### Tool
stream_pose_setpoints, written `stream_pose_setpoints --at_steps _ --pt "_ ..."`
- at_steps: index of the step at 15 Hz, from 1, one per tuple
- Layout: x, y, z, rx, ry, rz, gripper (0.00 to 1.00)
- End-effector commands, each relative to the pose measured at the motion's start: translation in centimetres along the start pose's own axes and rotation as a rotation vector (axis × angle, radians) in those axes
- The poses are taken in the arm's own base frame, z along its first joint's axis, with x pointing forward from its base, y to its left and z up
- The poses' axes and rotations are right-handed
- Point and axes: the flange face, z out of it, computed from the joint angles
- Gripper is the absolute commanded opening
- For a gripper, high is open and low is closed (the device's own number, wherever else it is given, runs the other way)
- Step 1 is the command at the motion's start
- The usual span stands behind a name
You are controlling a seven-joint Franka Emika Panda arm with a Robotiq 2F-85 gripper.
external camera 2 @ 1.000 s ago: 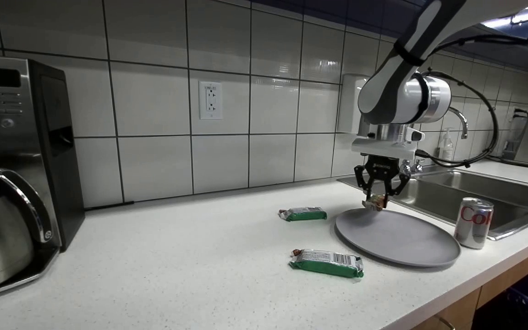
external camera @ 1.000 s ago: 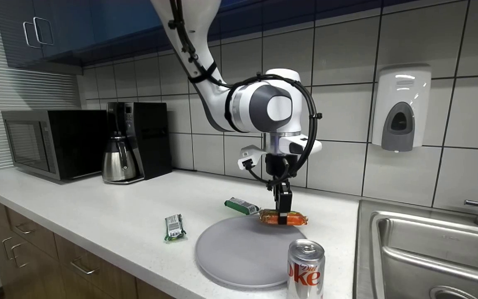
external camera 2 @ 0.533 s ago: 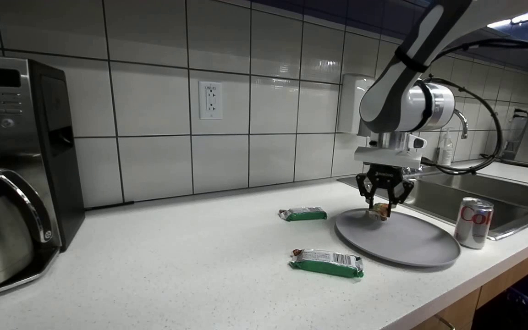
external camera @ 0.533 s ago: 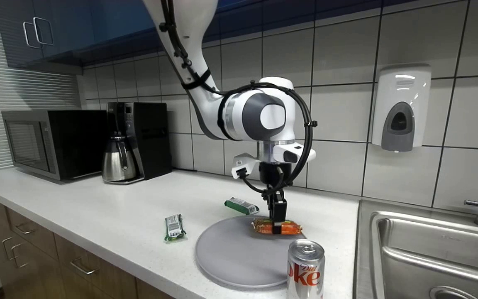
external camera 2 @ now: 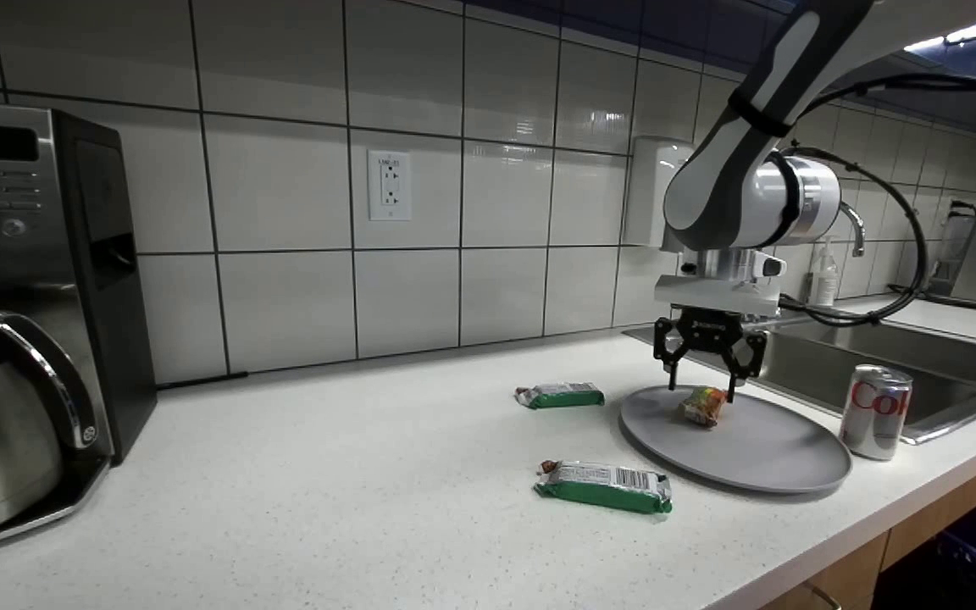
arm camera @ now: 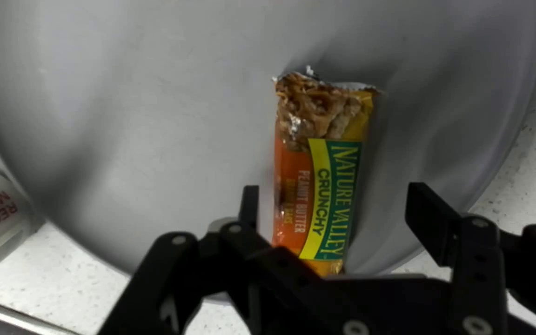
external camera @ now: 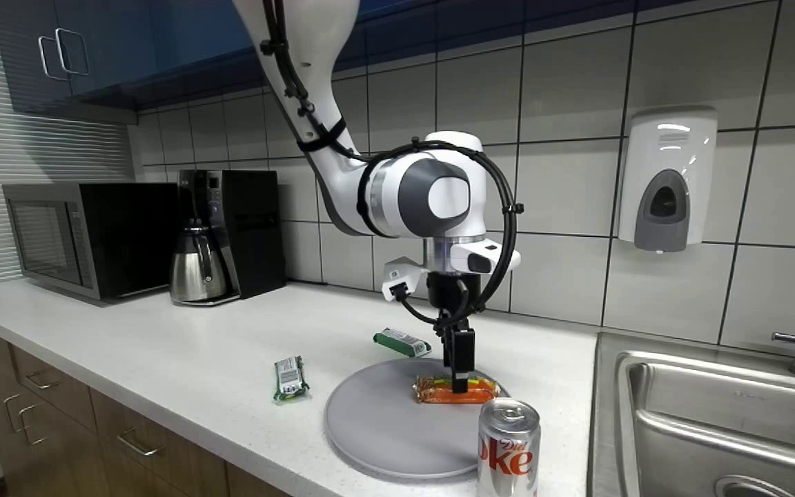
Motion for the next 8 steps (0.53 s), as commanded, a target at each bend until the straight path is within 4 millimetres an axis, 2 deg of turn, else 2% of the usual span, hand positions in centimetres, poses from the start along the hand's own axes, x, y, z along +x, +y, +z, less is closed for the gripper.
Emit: stream_pose_setpoints --at_steps 1,8 --pt "0.0 0.0 -1.0 0.004 0.02 -0.025 1.0" --pt "0.3 -1.9 -2.0 0.027 0.028 -0.028 1.0"
